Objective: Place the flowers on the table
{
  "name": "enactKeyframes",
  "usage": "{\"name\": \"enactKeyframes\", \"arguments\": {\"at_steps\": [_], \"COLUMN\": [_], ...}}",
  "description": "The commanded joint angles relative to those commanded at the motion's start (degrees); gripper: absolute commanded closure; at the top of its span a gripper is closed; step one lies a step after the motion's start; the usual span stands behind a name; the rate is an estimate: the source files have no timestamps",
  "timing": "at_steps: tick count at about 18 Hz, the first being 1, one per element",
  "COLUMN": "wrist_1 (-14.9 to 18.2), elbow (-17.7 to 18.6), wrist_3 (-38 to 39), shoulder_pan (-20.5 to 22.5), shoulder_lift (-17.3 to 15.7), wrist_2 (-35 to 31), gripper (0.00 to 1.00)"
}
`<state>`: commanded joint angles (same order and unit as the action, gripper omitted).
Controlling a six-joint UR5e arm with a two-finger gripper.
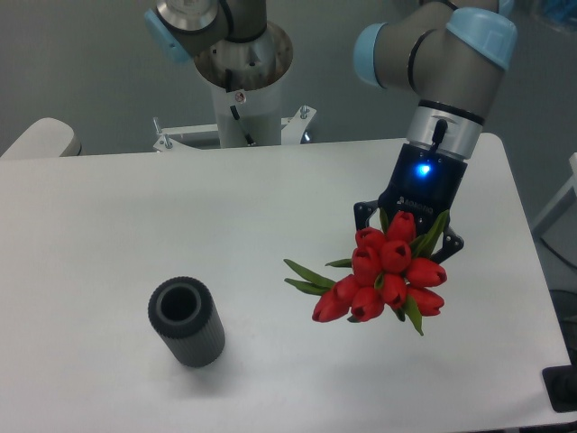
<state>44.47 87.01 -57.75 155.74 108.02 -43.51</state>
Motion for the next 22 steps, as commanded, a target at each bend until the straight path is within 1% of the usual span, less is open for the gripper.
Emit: {"name": "enactKeyframes", "arguments": {"at_steps": [8, 11, 13, 16, 20, 22], "wrist_1": [0.09, 0.09, 0.09, 0.09, 0.17, 0.17], "elbow": [-0.09, -0.70, -1.05, -1.32, -0.97, -0.70], "wrist_3": [0.09, -0.09, -0.09, -0.17, -0.17, -0.35], "shoulder_pan": [-0.61, -0.70, -1.49, -3.42, -7.46, -7.82], "shoulder_lift": [0.09, 0.00, 0.09, 0.09, 0.09, 0.09], "wrist_2": [-0.09, -3.33, -5.61, -12.54, -25.55, -29.34], "gripper": [0.77, 0.77, 0.78, 0.78, 0.78, 0.78]}}
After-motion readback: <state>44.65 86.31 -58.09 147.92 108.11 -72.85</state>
